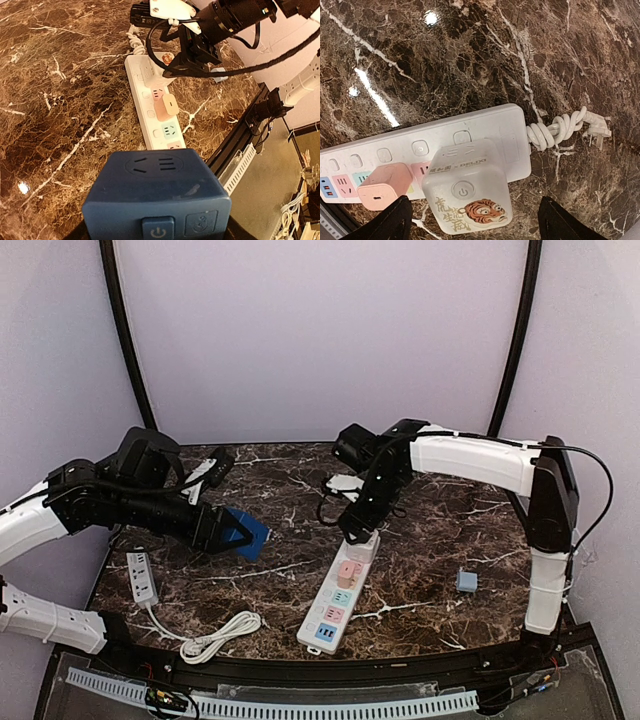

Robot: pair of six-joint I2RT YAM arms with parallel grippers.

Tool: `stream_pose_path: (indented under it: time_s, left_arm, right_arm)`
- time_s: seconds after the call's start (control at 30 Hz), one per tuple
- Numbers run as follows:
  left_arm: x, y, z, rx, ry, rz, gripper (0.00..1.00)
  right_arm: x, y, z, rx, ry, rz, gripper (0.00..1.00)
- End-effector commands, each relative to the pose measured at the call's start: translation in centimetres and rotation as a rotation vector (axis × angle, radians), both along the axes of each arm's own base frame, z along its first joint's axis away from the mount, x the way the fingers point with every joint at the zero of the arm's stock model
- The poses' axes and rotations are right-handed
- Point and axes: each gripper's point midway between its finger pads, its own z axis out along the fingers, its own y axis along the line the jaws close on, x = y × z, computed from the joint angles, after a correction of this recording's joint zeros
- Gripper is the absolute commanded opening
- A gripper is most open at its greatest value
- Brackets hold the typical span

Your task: Insert the plug

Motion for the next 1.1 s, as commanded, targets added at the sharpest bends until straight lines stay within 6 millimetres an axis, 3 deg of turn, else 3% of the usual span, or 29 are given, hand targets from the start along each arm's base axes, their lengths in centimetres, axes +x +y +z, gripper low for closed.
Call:
stream_pose_path:
  time_s: [0.0, 0.17, 0.37, 0.53, 0.67, 0.83, 0.93, 1.07]
  left_arm:
    - [0.2, 1.2, 1.2, -0.025, 0.045, 0.121, 0.01]
    - [0.5, 1.7, 0.8, -0.022, 0.085, 0.193, 0.01]
    - [0.7, 1.5, 0.2, -0.022, 0.101, 0.224, 0.01]
    - [0.7, 0.8, 0.3, -0.024, 0.110, 0.202, 0.01]
    - [0.6, 0.9, -0.7, -0.011, 0.133, 0.216, 0.01]
    - [1.0, 1.5, -1.7, 0.014, 0.146, 0.278, 0.01]
    - [1.8, 2.7, -1.9, 0.042, 0.147, 0.378, 0.01]
    - [2.2, 2.7, -2.2, 0.055, 0.198, 0.455, 0.01]
  right_arm:
    - [-0.1, 0.3, -2.6, 0.000, 0.033, 0.039, 0.85]
    - [-0.6, -1.3, -5.0, -0.056, 0.065, 0.032, 0.81]
    - [-0.2, -1.3, -5.1, -0.041, 0.068, 0.004, 0.64]
    - [0.1, -0.5, -4.3, -0.018, 0.074, 0.000, 0.39]
    - [-0.2, -0.7, -5.2, -0.032, 0.104, -0.026, 0.17]
    - [-0.3, -2.1, -5.9, -0.081, 0.108, -0.167, 0.11]
    - [-0.9, -2.8, -5.8, -0.085, 0.130, -0.265, 0.08]
    - [-2.1, -4.1, -6.3, -0.097, 0.171, -0.430, 0.00]
